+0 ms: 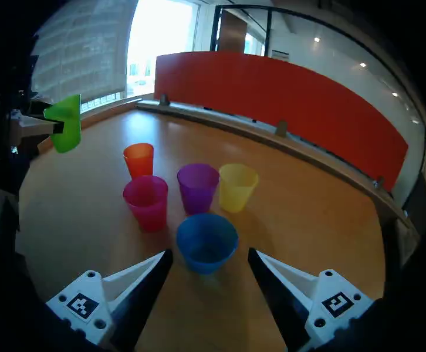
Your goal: Pour water
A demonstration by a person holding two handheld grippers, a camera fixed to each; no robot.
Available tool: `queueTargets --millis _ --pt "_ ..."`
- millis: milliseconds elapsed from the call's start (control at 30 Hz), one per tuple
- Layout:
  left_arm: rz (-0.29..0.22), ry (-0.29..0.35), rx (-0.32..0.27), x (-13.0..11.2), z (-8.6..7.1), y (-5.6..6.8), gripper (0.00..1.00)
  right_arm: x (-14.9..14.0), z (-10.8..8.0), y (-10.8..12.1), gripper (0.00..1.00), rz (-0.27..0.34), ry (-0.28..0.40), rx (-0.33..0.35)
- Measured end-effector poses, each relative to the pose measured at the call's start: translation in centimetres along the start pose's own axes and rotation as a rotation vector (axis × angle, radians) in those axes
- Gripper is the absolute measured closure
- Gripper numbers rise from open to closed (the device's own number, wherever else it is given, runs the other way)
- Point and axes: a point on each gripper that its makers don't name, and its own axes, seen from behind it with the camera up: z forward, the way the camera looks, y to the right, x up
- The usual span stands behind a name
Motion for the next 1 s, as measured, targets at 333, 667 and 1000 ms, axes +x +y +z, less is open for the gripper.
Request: queueTargets --millis 333,667,1000 --pt "-0.012 -0.002 0.015 -0.1 -0.6 -0.1 0.17 -1.8 1.3 -0.4 0.0 0.002 -0.038 0.011" --pt "-0.028 -0.008 0.036 -0.6 -1.4 -0.6 0.17 -3.0 2.9 -0.7 0.0 -0.003 -0.066 0.016" --pt "-0.036 -0.015 0.048 -1.0 -1.8 -0.8 0.17 -3.0 4.3 -0.6 0.0 0.0 -0.071 0.02"
